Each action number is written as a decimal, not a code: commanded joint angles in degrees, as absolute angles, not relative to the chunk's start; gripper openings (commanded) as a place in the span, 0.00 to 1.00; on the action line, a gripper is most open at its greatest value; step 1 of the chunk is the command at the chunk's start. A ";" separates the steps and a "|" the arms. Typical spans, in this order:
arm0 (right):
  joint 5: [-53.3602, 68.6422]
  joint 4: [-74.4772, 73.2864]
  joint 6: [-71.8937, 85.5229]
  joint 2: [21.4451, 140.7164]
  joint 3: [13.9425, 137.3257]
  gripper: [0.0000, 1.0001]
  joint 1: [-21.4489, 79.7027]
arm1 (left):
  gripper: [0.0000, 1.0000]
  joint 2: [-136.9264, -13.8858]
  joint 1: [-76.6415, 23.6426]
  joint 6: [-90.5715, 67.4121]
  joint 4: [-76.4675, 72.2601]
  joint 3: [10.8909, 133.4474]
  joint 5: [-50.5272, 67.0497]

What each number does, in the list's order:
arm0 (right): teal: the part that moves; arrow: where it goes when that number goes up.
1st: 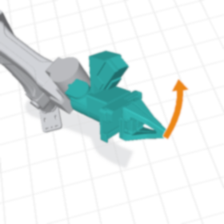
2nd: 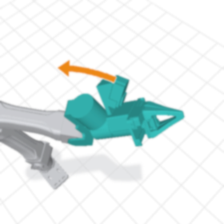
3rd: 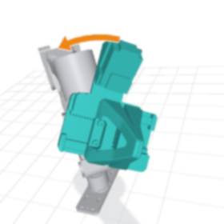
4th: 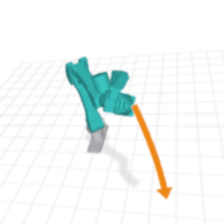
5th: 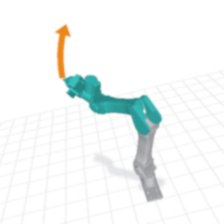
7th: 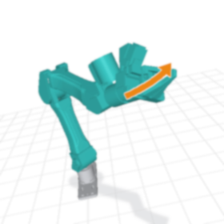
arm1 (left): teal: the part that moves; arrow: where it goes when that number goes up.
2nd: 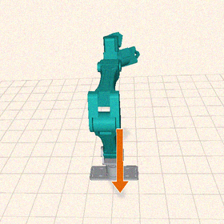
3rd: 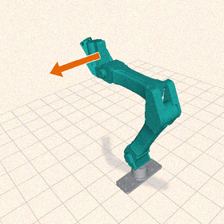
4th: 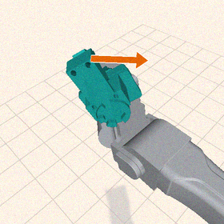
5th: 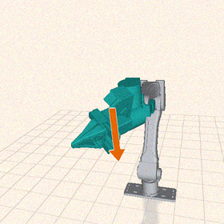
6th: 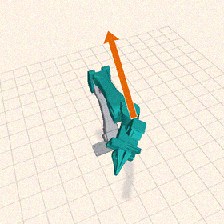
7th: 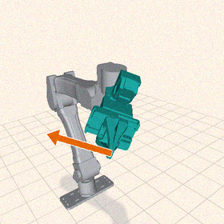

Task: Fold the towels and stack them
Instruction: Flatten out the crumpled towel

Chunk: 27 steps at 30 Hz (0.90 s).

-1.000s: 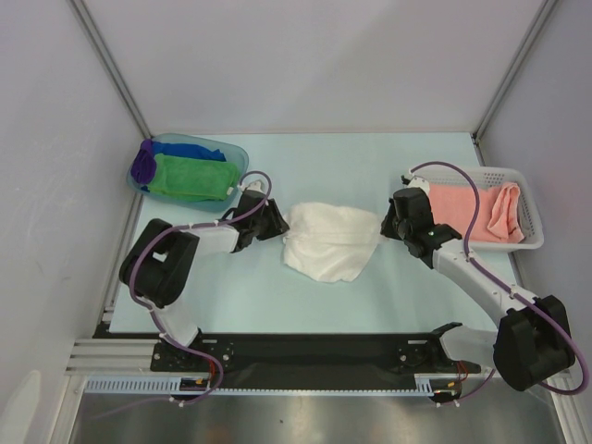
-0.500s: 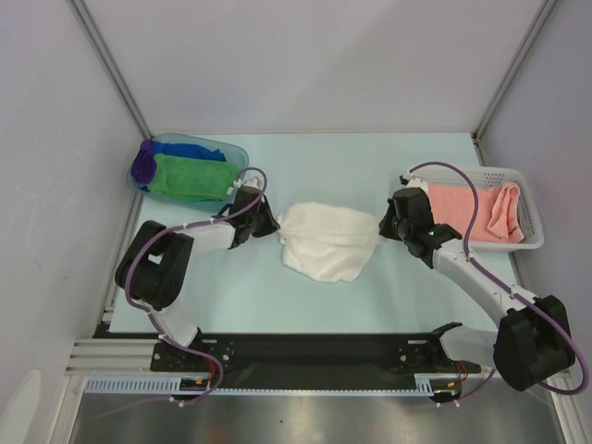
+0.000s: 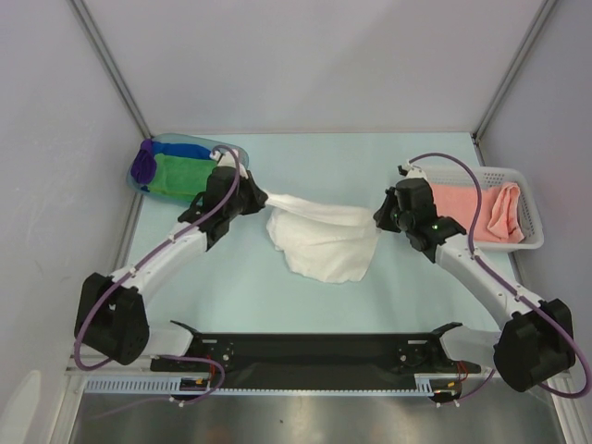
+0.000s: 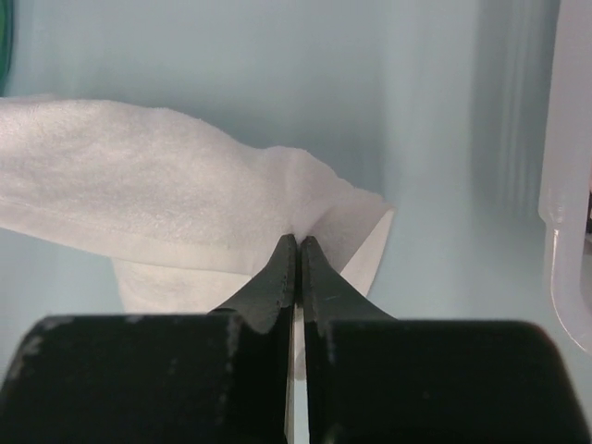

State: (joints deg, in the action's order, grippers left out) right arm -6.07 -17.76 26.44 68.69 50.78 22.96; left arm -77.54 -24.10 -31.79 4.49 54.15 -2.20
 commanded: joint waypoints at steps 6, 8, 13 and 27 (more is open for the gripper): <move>-3.95 -22.94 23.29 67.15 51.43 0.03 29.79 | 0.00 -67.78 -24.26 -30.32 8.44 48.45 -0.44; -4.57 -21.54 24.42 66.80 46.78 0.06 31.81 | 0.00 -66.28 -24.26 -30.76 7.91 44.67 -0.53; -3.51 -17.94 28.03 67.06 38.95 0.09 33.48 | 0.00 -64.25 -24.35 -31.11 7.12 40.43 -0.44; -5.18 -16.88 29.62 66.80 36.39 0.20 35.07 | 0.00 -63.81 -24.35 -30.50 6.50 38.67 1.50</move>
